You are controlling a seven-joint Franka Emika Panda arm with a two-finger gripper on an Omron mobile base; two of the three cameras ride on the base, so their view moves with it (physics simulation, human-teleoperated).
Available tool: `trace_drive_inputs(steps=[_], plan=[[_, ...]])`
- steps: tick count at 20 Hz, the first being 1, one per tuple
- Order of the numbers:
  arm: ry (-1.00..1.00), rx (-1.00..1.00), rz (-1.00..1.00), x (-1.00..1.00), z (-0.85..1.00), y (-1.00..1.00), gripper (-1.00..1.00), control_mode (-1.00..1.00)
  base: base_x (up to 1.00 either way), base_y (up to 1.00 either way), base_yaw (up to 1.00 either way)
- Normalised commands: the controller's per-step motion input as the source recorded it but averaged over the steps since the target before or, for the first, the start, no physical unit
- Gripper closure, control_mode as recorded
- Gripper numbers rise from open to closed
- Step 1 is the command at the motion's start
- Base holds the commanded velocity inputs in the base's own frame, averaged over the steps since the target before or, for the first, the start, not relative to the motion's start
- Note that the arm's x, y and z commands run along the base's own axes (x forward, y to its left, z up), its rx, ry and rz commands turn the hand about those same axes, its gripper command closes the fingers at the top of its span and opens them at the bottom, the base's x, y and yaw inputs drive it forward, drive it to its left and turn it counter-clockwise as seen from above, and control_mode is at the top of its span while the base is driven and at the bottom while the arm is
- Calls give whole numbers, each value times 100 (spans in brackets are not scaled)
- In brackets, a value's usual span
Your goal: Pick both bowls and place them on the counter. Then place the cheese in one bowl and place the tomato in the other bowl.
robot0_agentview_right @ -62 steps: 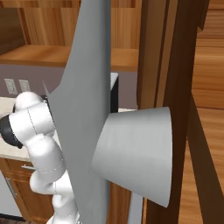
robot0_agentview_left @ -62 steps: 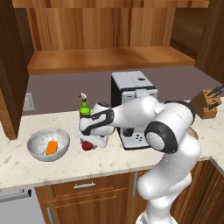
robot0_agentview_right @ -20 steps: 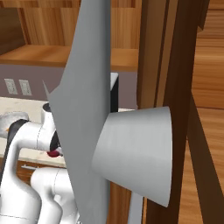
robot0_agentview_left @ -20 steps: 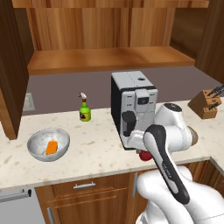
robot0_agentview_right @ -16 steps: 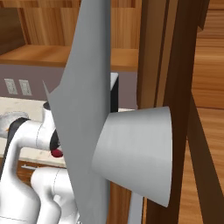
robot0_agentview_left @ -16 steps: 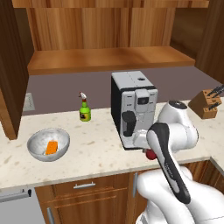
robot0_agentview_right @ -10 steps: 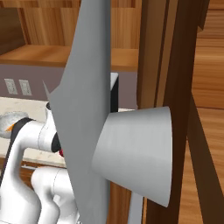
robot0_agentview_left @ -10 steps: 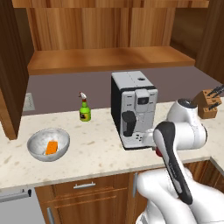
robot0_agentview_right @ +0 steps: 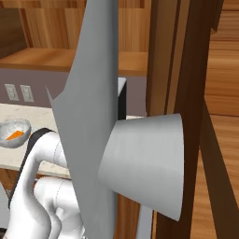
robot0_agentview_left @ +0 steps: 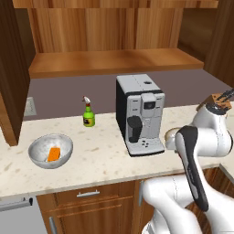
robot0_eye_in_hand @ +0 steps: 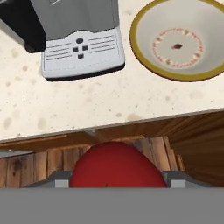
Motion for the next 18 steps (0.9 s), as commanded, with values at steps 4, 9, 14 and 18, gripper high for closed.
trace_drive_inputs(steps=[4, 9, 14, 18], plan=[[-5, -3, 0, 12, 0, -46, 100, -100, 0, 0, 0], [-3, -5, 0, 24, 0, -38, 100, -100, 0, 0, 0], [0, -4, 0, 35, 0, -32, 100, -100, 0, 0, 0], [0, -1, 0, 40, 0, -29, 100, -100, 0, 0, 0]])
